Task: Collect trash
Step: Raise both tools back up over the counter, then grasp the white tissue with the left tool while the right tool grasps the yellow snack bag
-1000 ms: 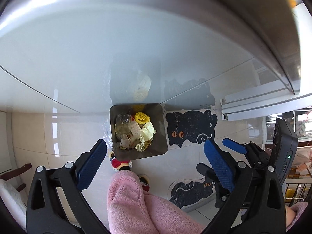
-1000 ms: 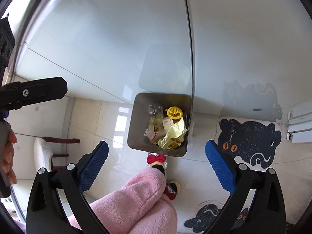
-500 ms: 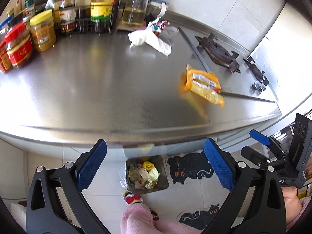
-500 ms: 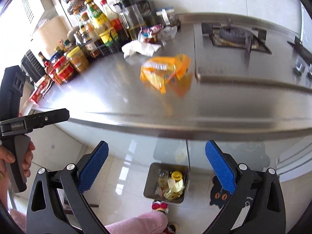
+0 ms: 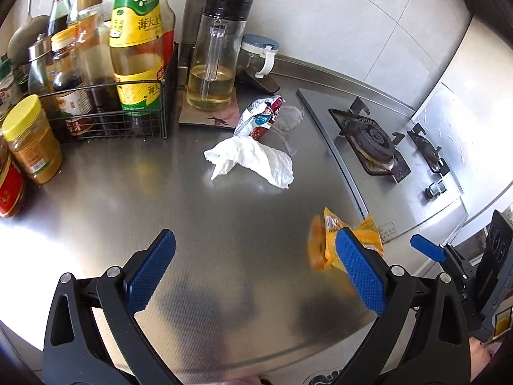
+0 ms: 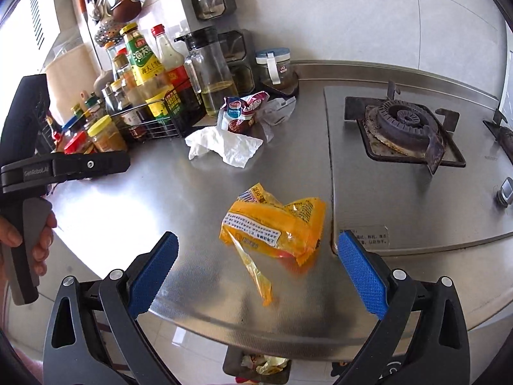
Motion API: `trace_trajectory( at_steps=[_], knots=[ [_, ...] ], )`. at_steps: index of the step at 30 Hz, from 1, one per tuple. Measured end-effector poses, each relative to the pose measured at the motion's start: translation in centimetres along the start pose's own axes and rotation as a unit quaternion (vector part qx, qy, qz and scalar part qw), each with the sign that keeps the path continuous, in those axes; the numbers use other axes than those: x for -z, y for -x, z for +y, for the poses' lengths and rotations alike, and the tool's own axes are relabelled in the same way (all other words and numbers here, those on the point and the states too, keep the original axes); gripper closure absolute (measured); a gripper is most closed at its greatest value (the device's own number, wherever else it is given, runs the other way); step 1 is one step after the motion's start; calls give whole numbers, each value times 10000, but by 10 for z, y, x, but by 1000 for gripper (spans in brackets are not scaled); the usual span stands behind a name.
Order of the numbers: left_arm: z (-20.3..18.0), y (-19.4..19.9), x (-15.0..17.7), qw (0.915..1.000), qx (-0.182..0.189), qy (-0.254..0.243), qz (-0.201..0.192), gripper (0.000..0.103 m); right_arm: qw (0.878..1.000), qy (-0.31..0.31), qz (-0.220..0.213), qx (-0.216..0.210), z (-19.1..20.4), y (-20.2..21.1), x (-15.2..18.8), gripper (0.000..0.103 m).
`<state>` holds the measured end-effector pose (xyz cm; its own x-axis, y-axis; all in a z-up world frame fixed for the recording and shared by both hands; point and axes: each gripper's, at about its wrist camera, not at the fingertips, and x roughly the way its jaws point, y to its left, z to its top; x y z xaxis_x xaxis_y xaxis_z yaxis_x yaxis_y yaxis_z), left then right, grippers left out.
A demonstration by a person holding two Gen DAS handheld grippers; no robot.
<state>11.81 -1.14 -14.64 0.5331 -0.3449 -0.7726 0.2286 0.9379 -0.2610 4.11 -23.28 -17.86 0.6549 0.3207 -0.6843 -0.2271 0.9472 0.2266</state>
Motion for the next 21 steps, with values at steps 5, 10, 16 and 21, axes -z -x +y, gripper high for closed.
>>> trace_trajectory(
  at_steps=[5, 10, 16, 21],
  knots=[
    [6, -46, -27, 9999, 39, -108, 129, 8, 9999, 87, 78, 49, -1, -23, -4, 5],
    [16, -85, -48, 9996, -65, -168, 234, 8, 9991, 300, 195, 221, 3, -42, -2, 11],
    [25, -125, -63, 9987, -101, -210, 457, 11, 9987, 193, 394, 244, -2, -58, 0, 21],
    [24, -138, -64, 9979, -112, -388, 508, 45, 9983, 149, 491, 270, -7, -66, -1, 41]
  ],
)
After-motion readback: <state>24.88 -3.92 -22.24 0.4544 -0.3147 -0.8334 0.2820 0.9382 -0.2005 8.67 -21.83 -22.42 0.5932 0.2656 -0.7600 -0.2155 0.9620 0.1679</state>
